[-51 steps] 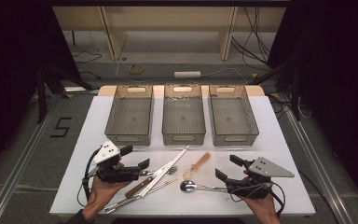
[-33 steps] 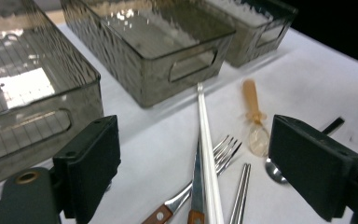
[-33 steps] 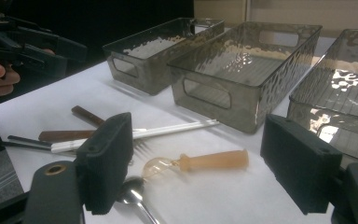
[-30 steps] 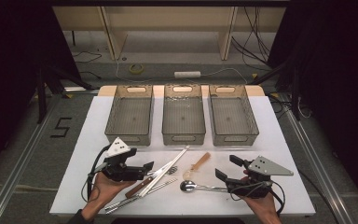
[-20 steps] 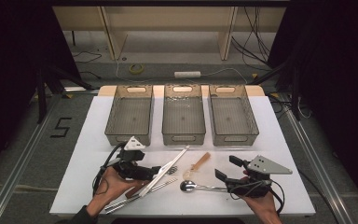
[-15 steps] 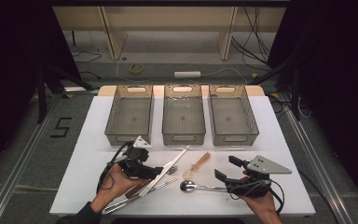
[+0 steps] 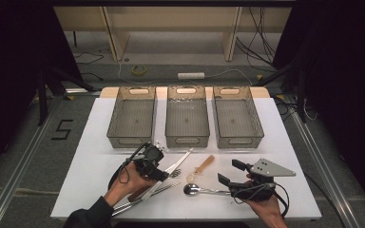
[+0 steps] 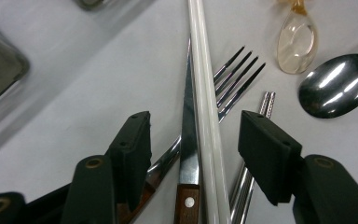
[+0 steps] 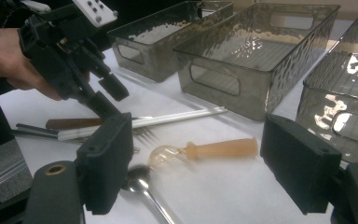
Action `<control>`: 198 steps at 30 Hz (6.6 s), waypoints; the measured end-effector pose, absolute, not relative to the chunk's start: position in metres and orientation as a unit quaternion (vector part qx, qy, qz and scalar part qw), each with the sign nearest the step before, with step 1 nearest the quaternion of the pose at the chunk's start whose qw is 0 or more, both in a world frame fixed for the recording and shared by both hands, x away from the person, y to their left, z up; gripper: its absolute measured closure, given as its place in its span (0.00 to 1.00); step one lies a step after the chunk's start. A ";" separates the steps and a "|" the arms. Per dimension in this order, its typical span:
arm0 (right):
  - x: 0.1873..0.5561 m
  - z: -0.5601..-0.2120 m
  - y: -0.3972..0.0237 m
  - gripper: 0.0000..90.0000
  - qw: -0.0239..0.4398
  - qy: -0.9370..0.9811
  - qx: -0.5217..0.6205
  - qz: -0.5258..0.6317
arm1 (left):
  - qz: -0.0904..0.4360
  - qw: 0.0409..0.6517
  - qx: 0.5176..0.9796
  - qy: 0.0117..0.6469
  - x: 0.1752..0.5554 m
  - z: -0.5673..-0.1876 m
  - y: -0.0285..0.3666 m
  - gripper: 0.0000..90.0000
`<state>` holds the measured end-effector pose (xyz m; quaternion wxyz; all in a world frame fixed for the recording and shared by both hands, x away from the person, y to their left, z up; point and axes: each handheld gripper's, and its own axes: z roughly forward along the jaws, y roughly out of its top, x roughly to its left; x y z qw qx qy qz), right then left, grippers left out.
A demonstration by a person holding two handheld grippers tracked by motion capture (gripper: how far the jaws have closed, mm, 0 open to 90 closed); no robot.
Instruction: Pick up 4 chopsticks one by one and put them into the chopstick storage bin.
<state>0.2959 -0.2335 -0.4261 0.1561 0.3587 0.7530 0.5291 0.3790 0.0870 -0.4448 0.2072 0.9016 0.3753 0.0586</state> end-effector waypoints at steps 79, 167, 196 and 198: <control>0.295 -0.427 -0.230 0.31 0.140 0.764 0.348 0.525 | 0.057 0.156 0.913 0.372 0.389 -0.455 0.080 0.86; 0.296 -0.428 -0.231 0.31 0.130 0.765 0.350 0.525 | 0.088 0.288 0.864 0.403 0.419 -0.368 0.143 0.94; 0.297 -0.429 -0.233 0.31 0.128 0.764 0.351 0.526 | 0.139 0.319 0.809 0.474 0.494 -0.330 0.188 0.94; 0.297 -0.429 -0.233 0.31 0.128 0.764 0.351 0.526 | 0.142 0.319 0.803 0.482 0.500 -0.332 0.193 0.94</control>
